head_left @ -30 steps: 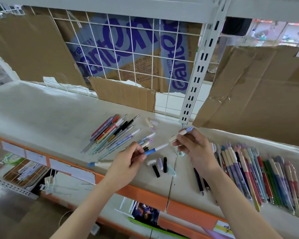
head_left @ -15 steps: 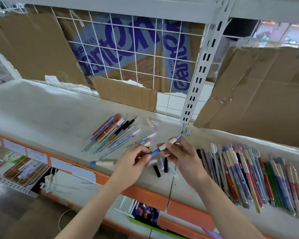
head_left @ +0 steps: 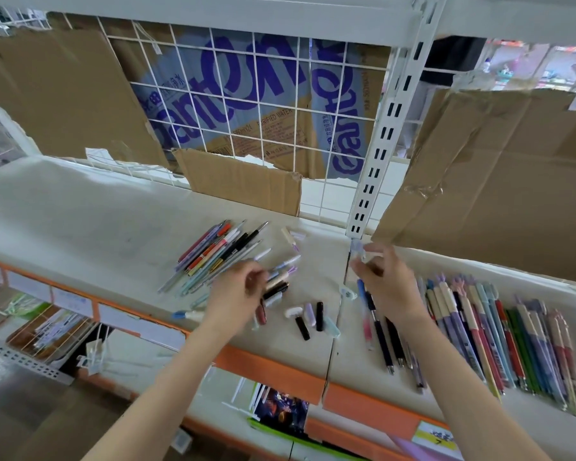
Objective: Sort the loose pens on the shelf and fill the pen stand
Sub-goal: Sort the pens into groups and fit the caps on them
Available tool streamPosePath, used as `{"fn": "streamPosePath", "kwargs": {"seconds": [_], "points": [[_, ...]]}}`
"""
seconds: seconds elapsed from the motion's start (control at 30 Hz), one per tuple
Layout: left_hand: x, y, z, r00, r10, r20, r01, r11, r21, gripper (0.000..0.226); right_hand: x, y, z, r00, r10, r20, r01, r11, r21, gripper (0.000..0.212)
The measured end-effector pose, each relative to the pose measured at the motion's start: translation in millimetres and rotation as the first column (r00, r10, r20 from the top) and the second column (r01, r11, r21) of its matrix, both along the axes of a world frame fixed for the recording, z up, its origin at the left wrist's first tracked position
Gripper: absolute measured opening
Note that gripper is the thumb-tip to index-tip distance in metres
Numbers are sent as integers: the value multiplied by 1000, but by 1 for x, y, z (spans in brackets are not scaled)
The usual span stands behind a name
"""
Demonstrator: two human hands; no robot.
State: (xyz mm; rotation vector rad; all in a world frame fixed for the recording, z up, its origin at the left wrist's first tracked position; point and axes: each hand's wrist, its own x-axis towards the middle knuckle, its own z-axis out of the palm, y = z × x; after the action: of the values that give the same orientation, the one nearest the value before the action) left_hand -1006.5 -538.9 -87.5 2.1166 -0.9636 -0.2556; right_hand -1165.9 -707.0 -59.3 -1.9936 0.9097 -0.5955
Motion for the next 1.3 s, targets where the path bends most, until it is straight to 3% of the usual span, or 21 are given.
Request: {"fn": "streamPosePath", "kwargs": {"seconds": [0.1,0.27,0.6,0.77,0.9,0.97,1.1,1.17,1.23,1.3], "points": [[32,4,-13,974,104,200,-125,988,93,8,-14,-10,-11,959,14,-282,-69,980,-188,27],[47,1,-23,940,55,338,-160,943,292,22,-16,-5,-21,896,70,-438,-184,957,-223,28],[54,5,-26,962,95,257,-168,944,282,21,-7,-3,-17,721,6,-693,-306,900,-311,28],[53,7,-22,973,119,199,-175,940,294,20,46,-1,-21,880,119,-459,-286,905,-313,18],[46,12,-17,972,145,182,-190,946,263,20,100,-3,-36,917,223,-331,-314,914,-257,26],[42,15,-17,971,151,184,-190,958,215,18,118,-5,-43,910,252,-329,-335,915,-226,31],[37,22,-20,971,140,196,-173,971,163,15,129,-11,-40,826,229,-515,-411,870,-273,29],[35,24,-20,972,140,187,-168,975,145,12,121,-11,-33,867,204,-454,-368,877,-309,21],[33,25,-20,977,135,165,-156,980,121,9,110,-10,-29,948,201,-247,-249,952,-181,11],[29,27,-18,985,126,118,-136,987,82,6,96,-6,-20,979,198,53,-205,961,184,7]]}}
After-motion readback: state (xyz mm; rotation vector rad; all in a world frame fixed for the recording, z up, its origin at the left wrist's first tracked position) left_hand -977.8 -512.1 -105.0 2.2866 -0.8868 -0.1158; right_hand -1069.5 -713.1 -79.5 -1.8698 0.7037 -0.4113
